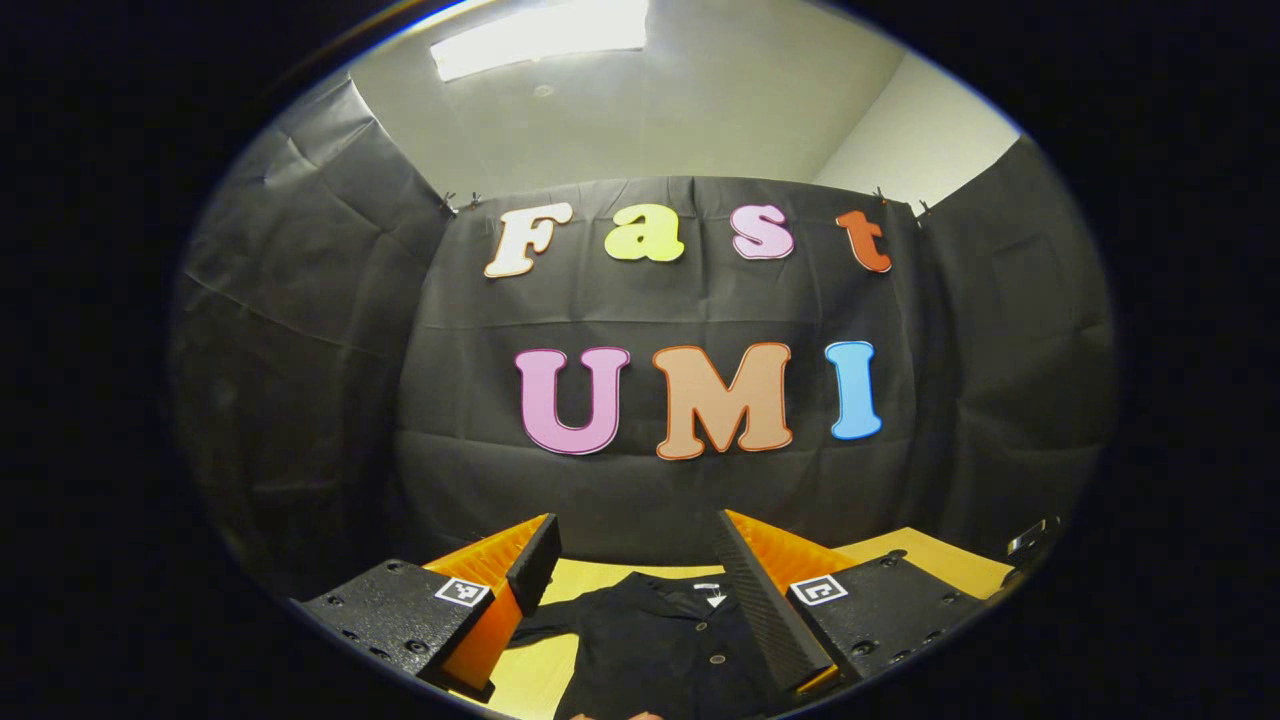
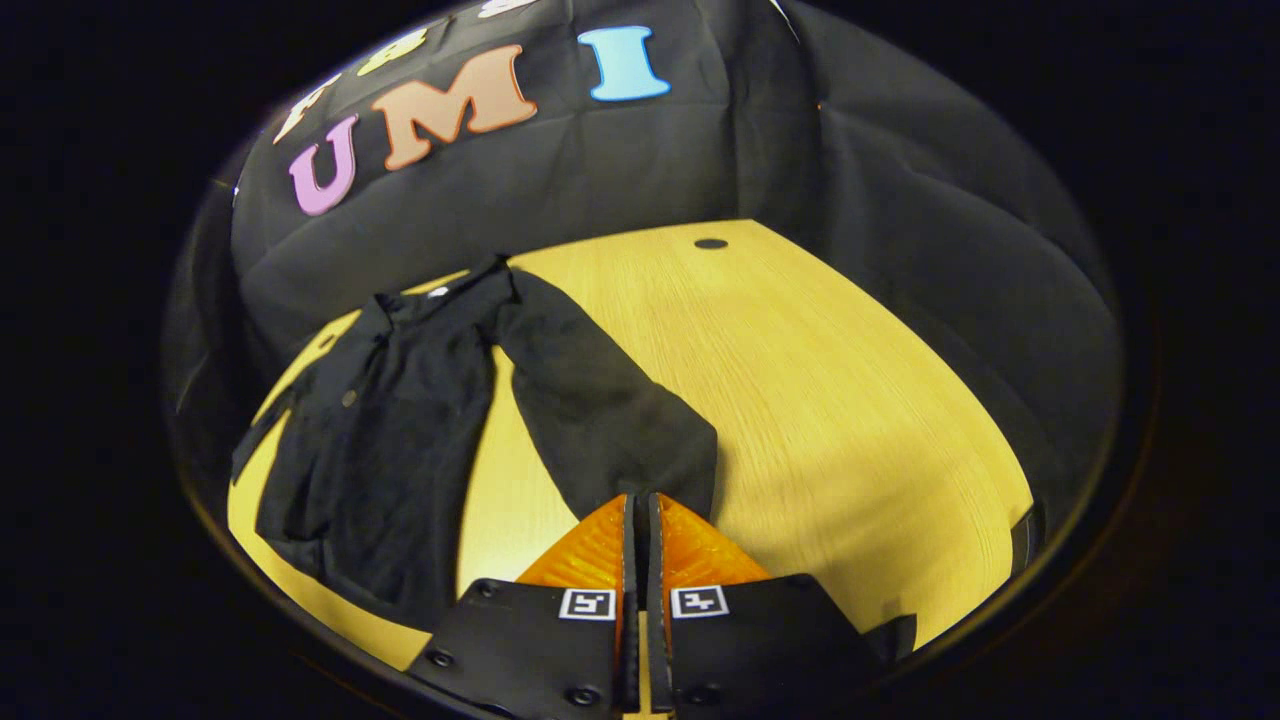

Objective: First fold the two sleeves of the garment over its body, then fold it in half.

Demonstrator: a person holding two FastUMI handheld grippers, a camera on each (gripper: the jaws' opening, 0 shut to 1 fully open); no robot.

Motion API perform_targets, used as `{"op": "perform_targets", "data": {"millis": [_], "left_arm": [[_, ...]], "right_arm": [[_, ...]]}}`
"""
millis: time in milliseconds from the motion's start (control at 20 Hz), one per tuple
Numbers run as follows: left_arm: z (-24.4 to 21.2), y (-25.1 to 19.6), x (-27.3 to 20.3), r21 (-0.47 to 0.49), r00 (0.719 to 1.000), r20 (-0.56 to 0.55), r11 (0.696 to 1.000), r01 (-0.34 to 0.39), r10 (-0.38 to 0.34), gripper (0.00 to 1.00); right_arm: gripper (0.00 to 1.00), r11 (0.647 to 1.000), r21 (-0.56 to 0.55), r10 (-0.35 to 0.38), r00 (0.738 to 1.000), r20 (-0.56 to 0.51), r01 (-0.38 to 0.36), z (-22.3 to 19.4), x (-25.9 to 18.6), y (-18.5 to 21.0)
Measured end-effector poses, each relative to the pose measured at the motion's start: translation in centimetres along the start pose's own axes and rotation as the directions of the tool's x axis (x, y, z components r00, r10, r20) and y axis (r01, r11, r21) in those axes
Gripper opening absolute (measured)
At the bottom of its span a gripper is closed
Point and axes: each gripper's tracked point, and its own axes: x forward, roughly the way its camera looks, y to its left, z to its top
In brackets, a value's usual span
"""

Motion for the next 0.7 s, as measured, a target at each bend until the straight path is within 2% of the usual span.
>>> {"op": "perform_targets", "data": {"millis": [100,150,300,650,700], "left_arm": [[0.4,-0.1,0.4,0.0,1.0,0.018,1.0,0.005,-0.005,0.93],[0.2,-0.1,0.6,-0.001,1.0,0.022,1.0,0.01,-0.01,0.93],[-0.4,0.1,1.5,-0.02,0.999,0.008,0.999,0.041,-0.04,0.93],[-0.8,5.1,3.2,-0.039,1.0,0.015,0.999,0.017,-0.016,0.96],[-0.9,6.1,3.4,-0.037,1.0,0.012,0.999,0.007,-0.007,0.94]], "right_arm": [[0.03,0.999,-0.032,0.027,0.999,0.046,-0.025,3.1,-1.0,1.1],[0.06,0.999,-0.042,0.037,0.995,0.092,-0.033,5.4,-1.5,1.9],[0.06,0.994,-0.095,0.076,0.985,0.155,-0.062,10.8,-2.8,5.2],[0.06,0.956,-0.266,0.185,0.958,0.218,-0.124,19.4,-1.4,16.6],[0.1,0.949,-0.282,0.209,0.953,0.221,-0.143,20.3,-0.9,18.4]]}}
